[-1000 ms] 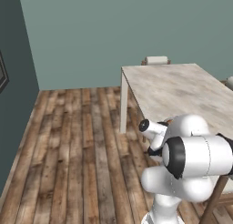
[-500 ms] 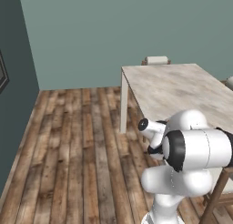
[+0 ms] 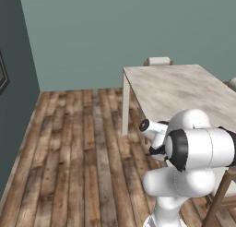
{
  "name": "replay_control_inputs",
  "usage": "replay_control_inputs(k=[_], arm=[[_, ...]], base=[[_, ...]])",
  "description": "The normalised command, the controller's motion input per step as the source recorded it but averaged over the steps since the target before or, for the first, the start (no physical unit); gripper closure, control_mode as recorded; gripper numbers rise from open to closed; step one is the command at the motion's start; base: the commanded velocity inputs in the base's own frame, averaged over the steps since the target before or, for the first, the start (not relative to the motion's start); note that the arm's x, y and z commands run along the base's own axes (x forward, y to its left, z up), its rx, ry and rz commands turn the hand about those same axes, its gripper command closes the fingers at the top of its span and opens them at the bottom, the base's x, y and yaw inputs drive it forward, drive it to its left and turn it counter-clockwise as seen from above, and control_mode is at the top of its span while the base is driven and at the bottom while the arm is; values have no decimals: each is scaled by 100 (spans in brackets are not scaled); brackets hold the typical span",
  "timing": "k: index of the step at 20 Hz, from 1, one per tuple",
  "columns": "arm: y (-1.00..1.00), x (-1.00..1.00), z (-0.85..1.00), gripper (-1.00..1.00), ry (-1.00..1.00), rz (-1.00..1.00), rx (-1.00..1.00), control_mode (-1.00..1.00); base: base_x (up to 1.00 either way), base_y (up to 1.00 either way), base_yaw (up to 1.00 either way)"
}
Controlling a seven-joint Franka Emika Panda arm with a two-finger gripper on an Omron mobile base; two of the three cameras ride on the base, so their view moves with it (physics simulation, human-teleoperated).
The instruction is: Pick the avocado and bread from the counter and place them on the plate. Then pick the jam from the cabinet and place it next to the plate. Lastly close the cabinet door.
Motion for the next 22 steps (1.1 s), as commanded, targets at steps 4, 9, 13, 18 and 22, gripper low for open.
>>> replay_control_inputs(k=[4, 9, 13, 18, 22], arm=[[1, 0, 0, -100, -5, 0, 0, -100], [8, 0, 0, -100, -4, 0, 0, -100], [7, 0, 0, -100, -5, 0, 0, -100], [3, 0, 0, -100, -5, 0, 0, -100], [0, 0, 0, -100, -7, 0, 0, -100]], base=[[0, 0, 0], [0, 0, 0], [0, 0, 0], [0, 0, 0], [0, 0, 0]])
